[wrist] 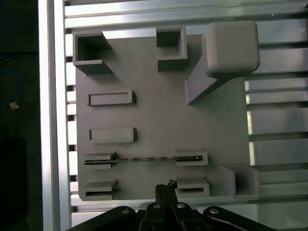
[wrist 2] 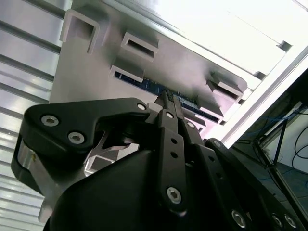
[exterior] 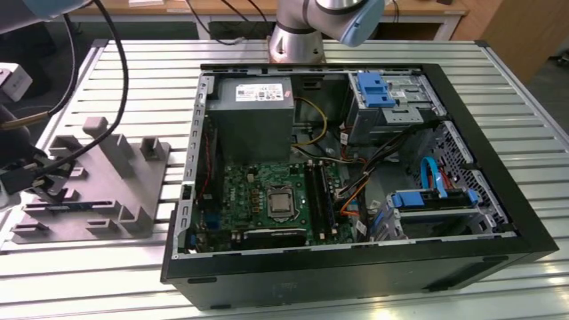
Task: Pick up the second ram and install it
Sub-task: 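Reach for the second ram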
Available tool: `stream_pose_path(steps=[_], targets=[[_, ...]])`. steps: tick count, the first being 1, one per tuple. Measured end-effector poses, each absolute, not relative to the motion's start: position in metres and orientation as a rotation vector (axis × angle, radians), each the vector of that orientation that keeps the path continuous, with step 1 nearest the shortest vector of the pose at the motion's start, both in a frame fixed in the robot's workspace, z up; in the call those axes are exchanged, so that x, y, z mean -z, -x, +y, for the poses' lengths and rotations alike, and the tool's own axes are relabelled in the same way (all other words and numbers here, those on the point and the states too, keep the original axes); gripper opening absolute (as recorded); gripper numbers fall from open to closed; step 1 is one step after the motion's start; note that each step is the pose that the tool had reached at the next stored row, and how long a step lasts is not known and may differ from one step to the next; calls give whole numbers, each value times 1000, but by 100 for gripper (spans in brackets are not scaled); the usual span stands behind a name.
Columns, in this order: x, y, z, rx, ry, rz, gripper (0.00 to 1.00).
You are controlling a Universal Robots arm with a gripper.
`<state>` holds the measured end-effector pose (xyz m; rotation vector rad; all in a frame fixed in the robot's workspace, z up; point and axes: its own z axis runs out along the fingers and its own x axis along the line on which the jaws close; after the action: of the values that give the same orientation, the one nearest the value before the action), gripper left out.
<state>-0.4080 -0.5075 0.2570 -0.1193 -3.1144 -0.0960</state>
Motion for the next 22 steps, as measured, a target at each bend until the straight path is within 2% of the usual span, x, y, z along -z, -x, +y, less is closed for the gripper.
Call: stream_pose_path(steps=[4,22], targets=[[-253,408,-507,43,120,-3117,10],[-230,420,-489,41,116,-3117,10]])
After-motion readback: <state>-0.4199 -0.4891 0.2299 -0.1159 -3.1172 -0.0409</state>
